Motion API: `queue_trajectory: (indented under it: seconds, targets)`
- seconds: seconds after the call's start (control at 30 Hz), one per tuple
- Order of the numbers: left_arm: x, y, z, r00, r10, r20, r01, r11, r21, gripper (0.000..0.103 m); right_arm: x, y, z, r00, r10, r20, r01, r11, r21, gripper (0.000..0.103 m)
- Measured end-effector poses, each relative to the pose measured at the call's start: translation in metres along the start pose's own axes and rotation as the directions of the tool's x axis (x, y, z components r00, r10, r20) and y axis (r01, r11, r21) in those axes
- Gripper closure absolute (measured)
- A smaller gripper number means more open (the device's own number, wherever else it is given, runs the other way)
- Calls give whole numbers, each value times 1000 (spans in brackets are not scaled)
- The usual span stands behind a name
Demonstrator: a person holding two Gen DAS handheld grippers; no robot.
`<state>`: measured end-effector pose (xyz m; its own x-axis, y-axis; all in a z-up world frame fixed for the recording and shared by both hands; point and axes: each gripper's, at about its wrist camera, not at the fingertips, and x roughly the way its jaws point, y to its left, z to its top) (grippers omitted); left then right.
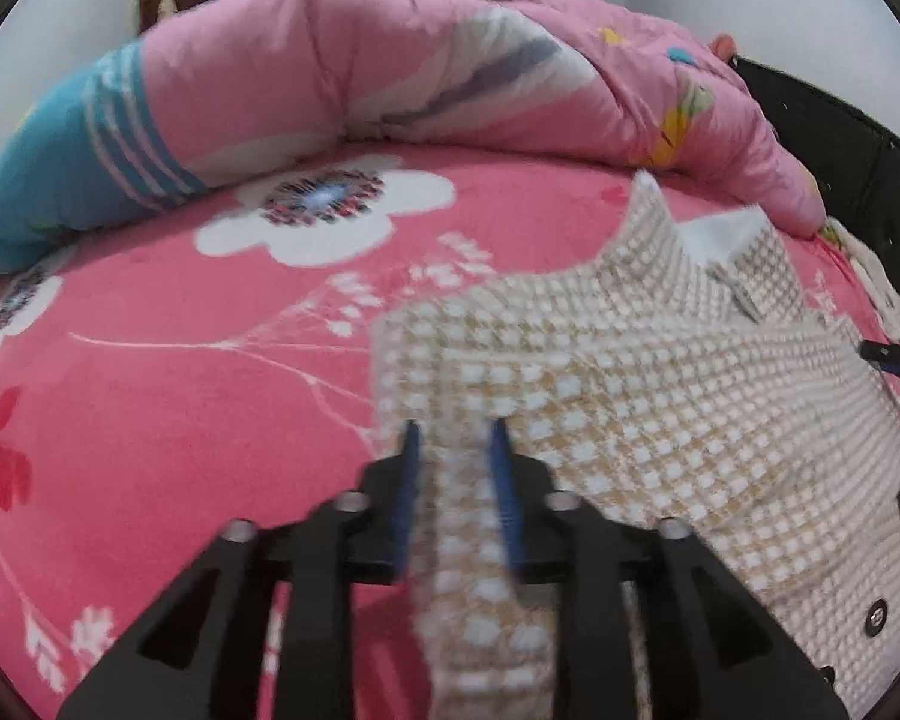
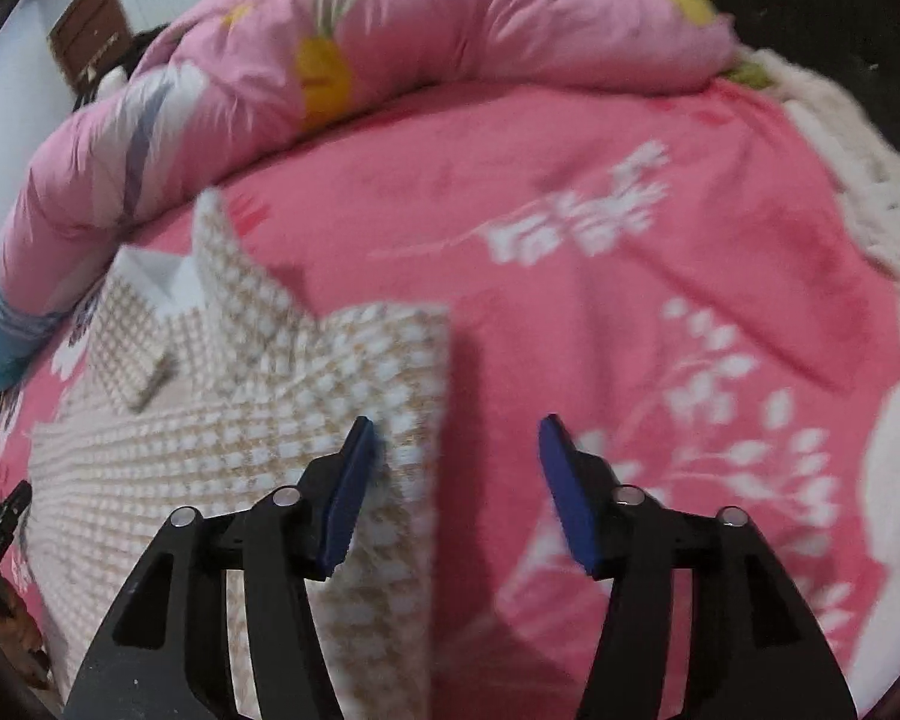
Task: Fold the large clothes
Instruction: 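Release the cardigan and move both tools to the hem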
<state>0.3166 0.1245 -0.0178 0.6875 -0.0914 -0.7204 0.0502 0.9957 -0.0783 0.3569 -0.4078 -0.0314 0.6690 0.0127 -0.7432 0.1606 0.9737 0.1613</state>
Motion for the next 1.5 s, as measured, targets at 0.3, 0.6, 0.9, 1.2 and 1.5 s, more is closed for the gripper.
queue_trajectory:
  seconds: [0.3, 0.6, 0.9, 1.2, 1.5]
  targets:
    - [-17, -51, -7, 997, -77, -28, 80, 983, 166, 74, -21, 100, -62, 967, 193, -165, -236, 923, -305, 50]
    - [-7, -39, -6, 996, -87, -29, 89, 994, 65, 70, -13, 144, -57, 984, 109, -139, -152, 925, -347, 48]
    - [37, -53, 8, 995, -13, -99, 18, 999, 51, 69, 61, 186, -34, 974, 85, -211, -156, 924, -349, 44]
    - [-17, -72, -17, 994, -77, -73, 90, 975, 202, 67, 17, 178, -55, 968, 130, -215, -205, 902, -380, 47]
    - [-42, -60, -34, 994, -78, -76, 86, 990, 112, 62, -41, 153, -74, 967, 189, -172, -227, 944, -238, 36]
